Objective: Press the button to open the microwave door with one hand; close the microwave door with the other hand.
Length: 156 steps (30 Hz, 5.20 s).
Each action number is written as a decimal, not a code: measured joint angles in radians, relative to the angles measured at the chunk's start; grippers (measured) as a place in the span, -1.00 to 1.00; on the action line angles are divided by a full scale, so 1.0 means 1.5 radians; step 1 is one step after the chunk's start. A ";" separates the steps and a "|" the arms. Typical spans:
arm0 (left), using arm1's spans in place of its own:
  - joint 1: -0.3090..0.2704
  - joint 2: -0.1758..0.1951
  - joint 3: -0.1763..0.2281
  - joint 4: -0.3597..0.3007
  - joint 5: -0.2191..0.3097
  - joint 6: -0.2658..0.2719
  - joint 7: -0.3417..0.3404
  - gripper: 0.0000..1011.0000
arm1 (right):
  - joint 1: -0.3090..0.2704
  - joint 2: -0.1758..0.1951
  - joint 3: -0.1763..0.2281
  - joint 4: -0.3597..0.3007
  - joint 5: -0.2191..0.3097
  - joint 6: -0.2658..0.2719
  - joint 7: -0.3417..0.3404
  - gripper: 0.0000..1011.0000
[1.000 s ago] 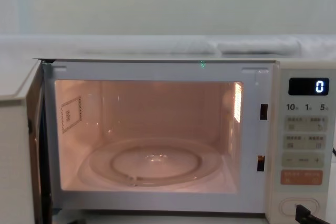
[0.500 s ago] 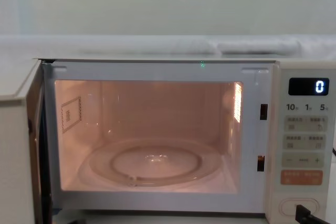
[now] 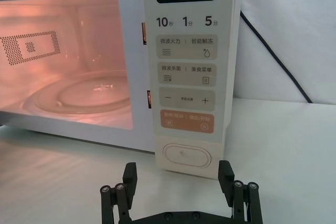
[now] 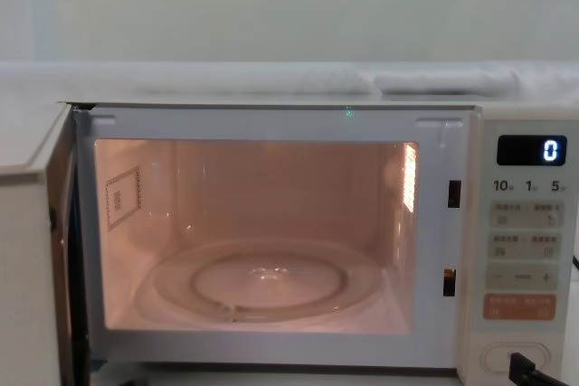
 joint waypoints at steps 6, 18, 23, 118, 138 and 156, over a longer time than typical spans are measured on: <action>0.000 0.000 0.000 0.000 0.000 0.000 0.000 0.98 | 0.000 0.000 0.000 0.000 0.000 0.000 0.000 0.98; 0.000 0.000 0.000 0.000 0.000 0.000 0.000 0.98 | 0.000 0.000 0.000 0.000 0.000 0.000 0.000 0.98; 0.000 0.000 0.000 0.000 0.000 0.000 0.000 0.83 | 0.000 0.000 0.000 0.000 0.000 0.000 0.000 0.98; 0.028 0.167 -0.088 -0.101 -0.245 0.057 -0.270 -1.00 | 0.000 0.000 0.000 0.000 0.000 0.000 0.000 0.98; -0.054 0.211 -0.007 -0.095 -0.266 0.075 -0.287 -1.00 | 0.000 0.000 0.000 0.000 0.000 0.000 0.000 0.98; -0.164 0.217 0.090 -0.040 -0.210 0.077 -0.239 -1.00 | 0.000 0.000 0.000 0.000 0.000 0.000 0.000 0.98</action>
